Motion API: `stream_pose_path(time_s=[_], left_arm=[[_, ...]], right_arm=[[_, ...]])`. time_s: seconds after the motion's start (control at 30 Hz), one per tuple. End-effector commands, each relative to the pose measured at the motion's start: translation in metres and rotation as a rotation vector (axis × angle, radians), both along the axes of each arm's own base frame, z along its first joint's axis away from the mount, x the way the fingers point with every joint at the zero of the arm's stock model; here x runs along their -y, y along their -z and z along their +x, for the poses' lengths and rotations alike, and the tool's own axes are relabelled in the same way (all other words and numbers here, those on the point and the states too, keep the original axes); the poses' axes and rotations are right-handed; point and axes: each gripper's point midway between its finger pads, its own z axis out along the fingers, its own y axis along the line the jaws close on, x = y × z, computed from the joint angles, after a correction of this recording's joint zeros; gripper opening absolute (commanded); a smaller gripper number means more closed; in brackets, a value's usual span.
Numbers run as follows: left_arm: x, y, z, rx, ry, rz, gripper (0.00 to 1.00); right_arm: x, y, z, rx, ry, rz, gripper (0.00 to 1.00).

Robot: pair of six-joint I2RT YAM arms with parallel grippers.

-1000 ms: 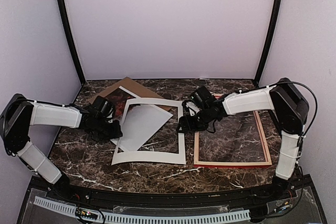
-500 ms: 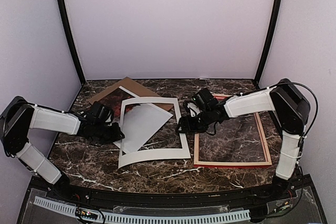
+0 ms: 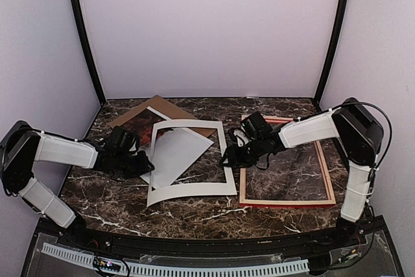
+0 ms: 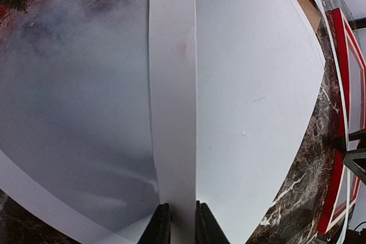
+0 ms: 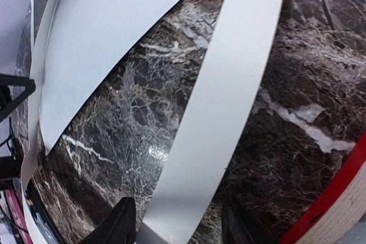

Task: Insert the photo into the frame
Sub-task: Pick up the mat board from the photo.

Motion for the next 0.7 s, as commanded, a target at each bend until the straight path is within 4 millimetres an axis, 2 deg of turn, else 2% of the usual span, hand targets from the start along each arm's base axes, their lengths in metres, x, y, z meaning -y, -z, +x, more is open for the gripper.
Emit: stream_pose_path(time_s=[0.0,0.13,0.67], left_arm=[[-0.002,-0.002,-0.003,0.019,-0.005,-0.003,0.17],[-0.004,0.001,-0.004,0.017,-0.008,0.006,0.17],[-0.009,0.004,-0.003,0.023,-0.007,0.045,0.18]], right_arm=[[-0.005,-0.028,0.005,0.032,0.001,0.101,0.47],[-0.007,-0.033,0.005,0.019,-0.005,0.141,0.4],[-0.014,-0.051,0.01,0.026,-0.021,0.218,0.22]])
